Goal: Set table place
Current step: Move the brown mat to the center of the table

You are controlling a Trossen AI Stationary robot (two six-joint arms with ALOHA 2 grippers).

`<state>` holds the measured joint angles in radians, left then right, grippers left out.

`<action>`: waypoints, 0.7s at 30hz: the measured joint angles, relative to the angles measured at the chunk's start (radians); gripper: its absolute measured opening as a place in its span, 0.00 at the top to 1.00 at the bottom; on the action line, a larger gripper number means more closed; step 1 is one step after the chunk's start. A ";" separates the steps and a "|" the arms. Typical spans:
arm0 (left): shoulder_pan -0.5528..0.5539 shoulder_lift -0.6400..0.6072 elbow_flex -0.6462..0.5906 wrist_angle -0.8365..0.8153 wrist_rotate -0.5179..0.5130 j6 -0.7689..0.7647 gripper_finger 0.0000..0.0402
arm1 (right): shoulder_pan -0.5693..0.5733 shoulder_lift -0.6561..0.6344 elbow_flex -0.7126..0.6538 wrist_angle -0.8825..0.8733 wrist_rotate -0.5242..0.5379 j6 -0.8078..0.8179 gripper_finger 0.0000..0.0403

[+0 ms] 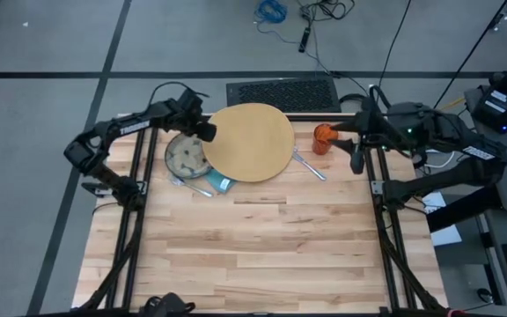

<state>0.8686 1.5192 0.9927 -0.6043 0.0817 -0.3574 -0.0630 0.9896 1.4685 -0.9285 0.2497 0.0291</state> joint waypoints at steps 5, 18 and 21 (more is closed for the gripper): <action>0.040 0.000 -0.062 -0.009 0.006 -0.074 0.65 | 0.044 0.016 0.000 0.001 0.018 -0.013 0.60; 0.034 0.025 -0.252 0.311 0.171 -0.219 0.65 | 0.086 0.075 0.000 0.003 0.063 -0.042 0.60; 0.034 0.024 -0.273 0.409 0.203 -0.242 0.65 | 0.085 0.081 0.000 0.004 0.064 -0.058 0.60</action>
<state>0.9028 1.5436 0.7198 -0.1957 0.2849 -0.5997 0.0217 1.0704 1.4685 -0.9243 0.3134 -0.0286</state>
